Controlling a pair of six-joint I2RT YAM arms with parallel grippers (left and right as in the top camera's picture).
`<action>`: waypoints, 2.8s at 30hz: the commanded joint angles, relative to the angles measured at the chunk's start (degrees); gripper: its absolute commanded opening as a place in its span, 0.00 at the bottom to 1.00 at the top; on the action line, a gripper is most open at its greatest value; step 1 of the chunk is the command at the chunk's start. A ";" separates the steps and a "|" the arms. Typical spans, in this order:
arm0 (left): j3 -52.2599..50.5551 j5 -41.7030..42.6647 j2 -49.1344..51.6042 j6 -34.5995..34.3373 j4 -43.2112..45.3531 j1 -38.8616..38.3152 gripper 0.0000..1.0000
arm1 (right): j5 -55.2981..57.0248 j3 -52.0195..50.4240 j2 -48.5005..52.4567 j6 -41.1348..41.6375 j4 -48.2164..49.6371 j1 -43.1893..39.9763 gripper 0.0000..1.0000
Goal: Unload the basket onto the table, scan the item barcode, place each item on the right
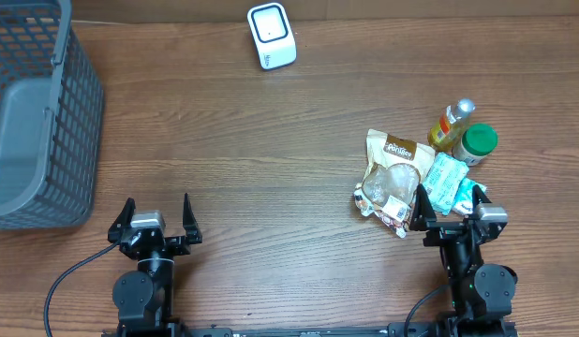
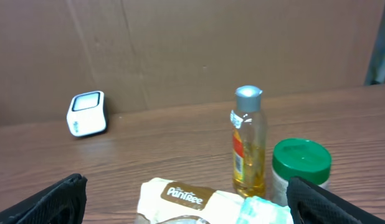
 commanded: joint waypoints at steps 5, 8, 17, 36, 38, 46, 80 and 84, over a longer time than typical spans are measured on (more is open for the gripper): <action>-0.20 0.52 -0.63 1.05 0.07 0.02 1.00 | -1.66 -0.63 -0.48 -4.39 0.24 -0.63 1.00; -0.20 0.52 -0.63 1.05 0.07 0.02 1.00 | -1.62 -0.63 -0.48 -5.14 0.24 -0.59 1.00; -0.20 0.52 -0.63 1.07 0.07 0.02 1.00 | -1.62 -0.63 -0.48 -5.09 0.26 -0.59 1.00; -0.20 0.52 -0.63 1.07 0.07 0.02 1.00 | -1.60 -0.63 -0.48 -5.09 0.26 -0.55 1.00; -0.20 0.52 -0.63 1.07 0.07 0.02 1.00 | -1.60 -0.61 -0.48 -5.09 0.26 -0.55 1.00; -0.20 0.52 -0.63 1.07 0.07 0.02 1.00 | -1.62 -0.61 -0.48 -5.09 0.26 -0.55 1.00; -0.20 0.52 -0.63 1.05 0.07 0.02 1.00 | -1.62 -0.61 -0.48 -5.09 0.26 -0.55 1.00; -0.20 0.52 -0.63 1.07 0.09 0.02 1.00 | -1.62 -0.61 -0.48 -5.09 0.26 -0.55 1.00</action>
